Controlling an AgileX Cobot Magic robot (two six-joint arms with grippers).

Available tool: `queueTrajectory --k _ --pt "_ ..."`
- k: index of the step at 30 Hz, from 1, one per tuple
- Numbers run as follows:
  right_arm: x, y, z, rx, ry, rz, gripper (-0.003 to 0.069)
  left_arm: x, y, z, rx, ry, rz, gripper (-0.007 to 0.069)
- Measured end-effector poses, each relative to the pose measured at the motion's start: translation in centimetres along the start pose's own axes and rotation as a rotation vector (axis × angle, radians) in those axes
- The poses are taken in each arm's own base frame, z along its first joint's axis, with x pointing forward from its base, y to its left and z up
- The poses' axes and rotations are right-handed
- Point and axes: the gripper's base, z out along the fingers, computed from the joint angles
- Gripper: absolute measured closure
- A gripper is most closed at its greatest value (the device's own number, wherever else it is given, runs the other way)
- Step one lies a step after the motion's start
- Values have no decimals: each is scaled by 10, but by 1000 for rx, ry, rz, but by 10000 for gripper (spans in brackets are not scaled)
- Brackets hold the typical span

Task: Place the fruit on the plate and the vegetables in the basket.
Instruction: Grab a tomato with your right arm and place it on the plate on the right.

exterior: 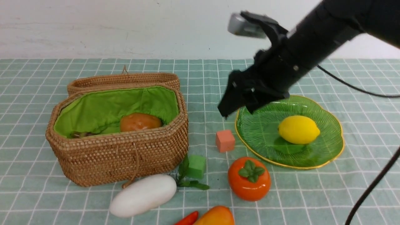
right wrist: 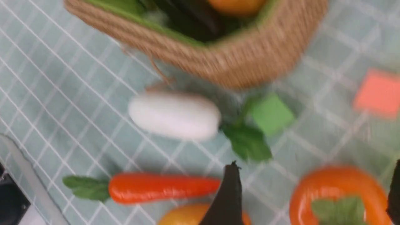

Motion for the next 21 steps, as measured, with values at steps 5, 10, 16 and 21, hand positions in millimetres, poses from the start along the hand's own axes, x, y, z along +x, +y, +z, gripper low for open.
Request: queueTrajectory --k 5,10,16,21 --pt "58 -19 19 55 49 132 47 0 0 0 0 0 0 386" --pt "84 -34 37 106 33 235 49 0 0 0 0 0 0 386" --pt "89 -48 56 149 -21 415 62 0 0 0 0 0 0 386" --pt "92 -60 75 168 5 467 67 0 0 0 0 0 0 386"
